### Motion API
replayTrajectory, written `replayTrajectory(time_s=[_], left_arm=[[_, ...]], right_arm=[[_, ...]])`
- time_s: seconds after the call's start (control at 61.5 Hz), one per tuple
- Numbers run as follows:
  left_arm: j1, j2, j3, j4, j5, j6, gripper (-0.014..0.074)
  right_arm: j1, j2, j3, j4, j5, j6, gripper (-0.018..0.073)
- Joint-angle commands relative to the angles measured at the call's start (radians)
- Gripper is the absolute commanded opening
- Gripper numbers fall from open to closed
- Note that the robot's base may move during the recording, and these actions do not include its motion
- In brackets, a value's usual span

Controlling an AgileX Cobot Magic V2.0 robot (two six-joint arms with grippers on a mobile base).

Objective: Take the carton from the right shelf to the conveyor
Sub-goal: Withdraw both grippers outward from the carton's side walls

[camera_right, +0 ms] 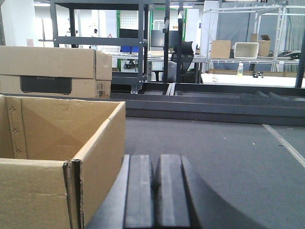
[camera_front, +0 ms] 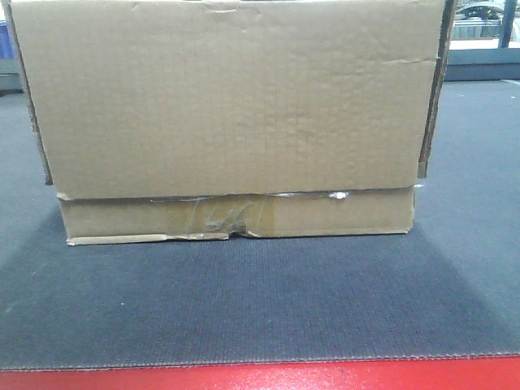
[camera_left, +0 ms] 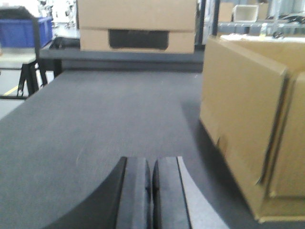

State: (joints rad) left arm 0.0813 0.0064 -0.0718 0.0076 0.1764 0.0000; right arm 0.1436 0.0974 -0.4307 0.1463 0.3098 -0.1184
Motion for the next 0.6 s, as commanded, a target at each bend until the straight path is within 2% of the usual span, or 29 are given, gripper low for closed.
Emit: replayTrajectory(time_s=[0.0, 0.033, 0.065, 0.146, 0.585], left_arm=[[0.013, -0.006, 0.072, -0.019, -0.141, 0.006, 0.0015], [0.013, -0.006, 0.072, -0.026, -0.163, 0.006, 0.0015], [0.013, -0.006, 0.072, -0.026, -0.104, 0.006, 0.0015], [0.013, -0.006, 0.072, -0.026, -0.088, 0.006, 0.0015], [0.013, -0.006, 0.072, -0.026, -0.09, 0.006, 0.0015]], right_arm=[[-0.005, -0.004, 0.004, -0.013, -0.026, -0.005, -0.0069], [-0.005, -0.004, 0.004, -0.013, -0.026, -0.005, -0.0069], [-0.005, -0.004, 0.004, -0.013, -0.026, -0.005, -0.0069], [-0.005, -0.004, 0.004, -0.013, -0.026, -0.005, -0.0069], [-0.005, -0.004, 0.004, -0.013, -0.026, -0.005, -0.0069]])
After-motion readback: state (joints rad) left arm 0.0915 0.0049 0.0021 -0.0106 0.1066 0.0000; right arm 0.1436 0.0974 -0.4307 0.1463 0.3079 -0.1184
